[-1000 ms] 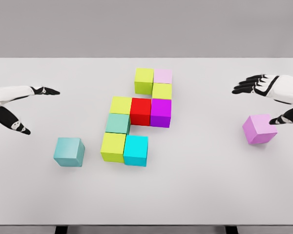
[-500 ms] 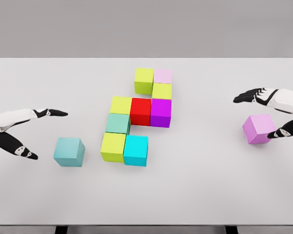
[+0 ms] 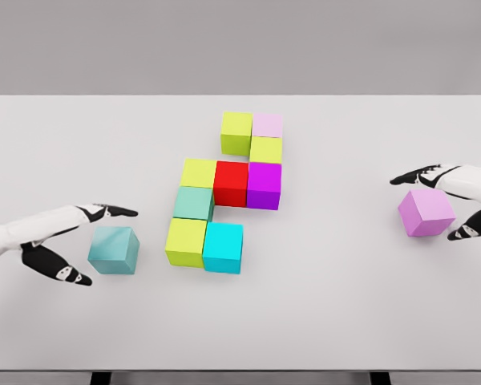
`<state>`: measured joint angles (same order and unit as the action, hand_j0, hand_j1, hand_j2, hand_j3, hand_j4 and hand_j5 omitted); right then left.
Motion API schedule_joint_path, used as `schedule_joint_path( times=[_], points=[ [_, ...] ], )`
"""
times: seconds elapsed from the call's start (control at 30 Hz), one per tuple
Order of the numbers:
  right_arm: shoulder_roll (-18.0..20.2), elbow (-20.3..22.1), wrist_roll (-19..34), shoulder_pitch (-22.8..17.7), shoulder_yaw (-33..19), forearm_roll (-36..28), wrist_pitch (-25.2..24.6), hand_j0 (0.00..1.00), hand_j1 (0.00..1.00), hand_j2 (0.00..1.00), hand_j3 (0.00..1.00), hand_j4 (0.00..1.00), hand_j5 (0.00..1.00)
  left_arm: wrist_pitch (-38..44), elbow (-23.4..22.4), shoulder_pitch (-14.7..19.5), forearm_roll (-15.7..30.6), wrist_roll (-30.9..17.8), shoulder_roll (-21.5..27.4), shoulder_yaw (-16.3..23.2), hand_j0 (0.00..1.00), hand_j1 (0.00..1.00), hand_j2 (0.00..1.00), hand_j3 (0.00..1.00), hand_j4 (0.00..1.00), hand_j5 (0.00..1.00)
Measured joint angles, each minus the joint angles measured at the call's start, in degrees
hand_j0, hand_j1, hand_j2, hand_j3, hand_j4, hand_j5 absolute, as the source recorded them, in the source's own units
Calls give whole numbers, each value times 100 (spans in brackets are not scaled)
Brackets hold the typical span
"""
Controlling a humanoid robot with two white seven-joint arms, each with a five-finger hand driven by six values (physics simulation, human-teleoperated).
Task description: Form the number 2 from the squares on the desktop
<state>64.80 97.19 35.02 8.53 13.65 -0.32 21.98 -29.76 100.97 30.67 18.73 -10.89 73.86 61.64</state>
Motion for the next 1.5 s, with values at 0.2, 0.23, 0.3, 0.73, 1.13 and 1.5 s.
schedule_joint_path(
  times=[0.2,0.23,0.3,0.73,1.13,1.5],
  points=[
    [-35,-25,0,9,13,108,-448,100,100,100,100,100,100,395,-33,9,-146,67,-199,46,100,100,100,100,100,100],
    [-72,-39,0,18,16,132,-556,100,100,100,100,100,100,449,-39,0,-171,69,-227,49,100,100,100,100,100,100],
    [-170,-87,-1,53,35,227,-728,100,100,100,100,100,100,520,-49,0,-205,73,-262,52,100,100,100,100,100,100],
    [-588,-385,-1,184,147,578,-1186,100,100,100,100,100,100,988,-107,-17,-317,77,-395,63,100,100,100,100,100,100],
    [-735,-730,-1,360,452,758,-1155,100,100,100,100,100,100,1083,-352,-35,-397,77,-535,63,88,88,88,88,88,88],
    [-814,-857,-1,554,602,782,-1148,100,100,100,100,100,100,1048,-358,-167,-280,73,-548,40,61,61,61,61,61,61]
  ],
)
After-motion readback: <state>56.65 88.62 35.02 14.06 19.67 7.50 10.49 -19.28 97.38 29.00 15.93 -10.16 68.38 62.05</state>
